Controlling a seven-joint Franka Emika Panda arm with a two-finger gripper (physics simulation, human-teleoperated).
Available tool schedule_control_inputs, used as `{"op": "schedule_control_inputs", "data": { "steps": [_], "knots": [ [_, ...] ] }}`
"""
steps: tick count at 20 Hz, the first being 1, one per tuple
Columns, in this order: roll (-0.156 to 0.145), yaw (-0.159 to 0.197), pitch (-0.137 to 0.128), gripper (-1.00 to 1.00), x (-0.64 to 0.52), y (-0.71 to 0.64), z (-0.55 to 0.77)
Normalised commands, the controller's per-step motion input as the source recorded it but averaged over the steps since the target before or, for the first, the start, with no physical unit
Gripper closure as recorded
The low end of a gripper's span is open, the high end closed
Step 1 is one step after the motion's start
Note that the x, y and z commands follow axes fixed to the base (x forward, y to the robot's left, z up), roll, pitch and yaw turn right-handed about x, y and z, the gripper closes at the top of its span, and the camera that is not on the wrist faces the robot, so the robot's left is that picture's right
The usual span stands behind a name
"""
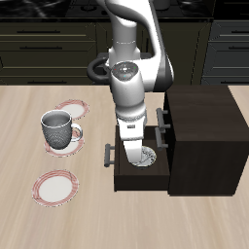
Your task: Place the bowl on top of the cabinet
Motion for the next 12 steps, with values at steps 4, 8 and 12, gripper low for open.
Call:
{"op": "schedule_control_inputs", "data": {
  "steps": [4, 8, 12],
  "knots": [
    [0.006, -0.002, 0.068, -1.00, 0.05, 0.04, -0.43],
    [0.017, -0.015, 0.099, -1.00, 0.06, 0.15, -0.56],
    [-0.030, -0.040, 0.088, -1.00, 0.09, -0.02, -0.44]
  ]
}}
